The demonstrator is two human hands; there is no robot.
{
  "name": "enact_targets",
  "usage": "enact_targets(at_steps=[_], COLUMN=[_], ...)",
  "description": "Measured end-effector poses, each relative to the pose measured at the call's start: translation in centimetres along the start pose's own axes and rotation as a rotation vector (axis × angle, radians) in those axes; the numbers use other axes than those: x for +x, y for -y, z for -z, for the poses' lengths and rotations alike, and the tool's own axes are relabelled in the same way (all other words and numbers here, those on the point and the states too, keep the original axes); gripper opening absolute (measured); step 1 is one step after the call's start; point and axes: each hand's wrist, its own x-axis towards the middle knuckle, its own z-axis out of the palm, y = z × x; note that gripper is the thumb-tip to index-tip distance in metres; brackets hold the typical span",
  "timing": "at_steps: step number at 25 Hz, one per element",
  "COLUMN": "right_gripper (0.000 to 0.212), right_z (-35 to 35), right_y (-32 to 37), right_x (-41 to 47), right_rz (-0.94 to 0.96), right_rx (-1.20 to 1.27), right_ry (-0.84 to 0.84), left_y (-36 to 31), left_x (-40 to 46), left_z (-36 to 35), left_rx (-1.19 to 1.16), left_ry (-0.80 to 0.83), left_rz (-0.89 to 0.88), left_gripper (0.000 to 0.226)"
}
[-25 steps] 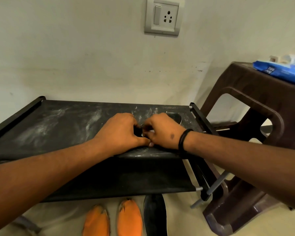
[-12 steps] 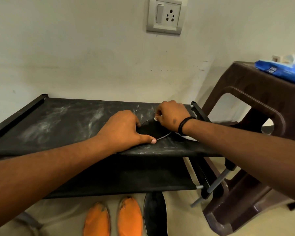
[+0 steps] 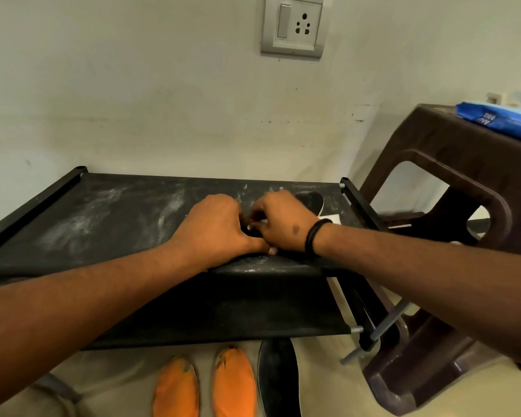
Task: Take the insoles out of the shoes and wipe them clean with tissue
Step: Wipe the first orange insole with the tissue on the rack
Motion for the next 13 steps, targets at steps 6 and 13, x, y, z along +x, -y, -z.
enact_targets(at_steps=[6, 13], right_gripper=[0.011, 0.013], right_z=[0.9, 0.9], right_y=[-1.3, -1.5], right_x=[1.1, 1.6], right_rz=[-0.13, -0.145], right_rx=[-0.18, -0.165], right_ry=[-0.063, -0.056], left_y=[-0.2, -0.2], left_x=[0.2, 0.3], left_z=[0.0, 0.0], left_rx=[-0.009, -0.007], left_ry=[0.018, 0.019], left_rz=[0.006, 0.015], left_gripper=[0.087, 0.087])
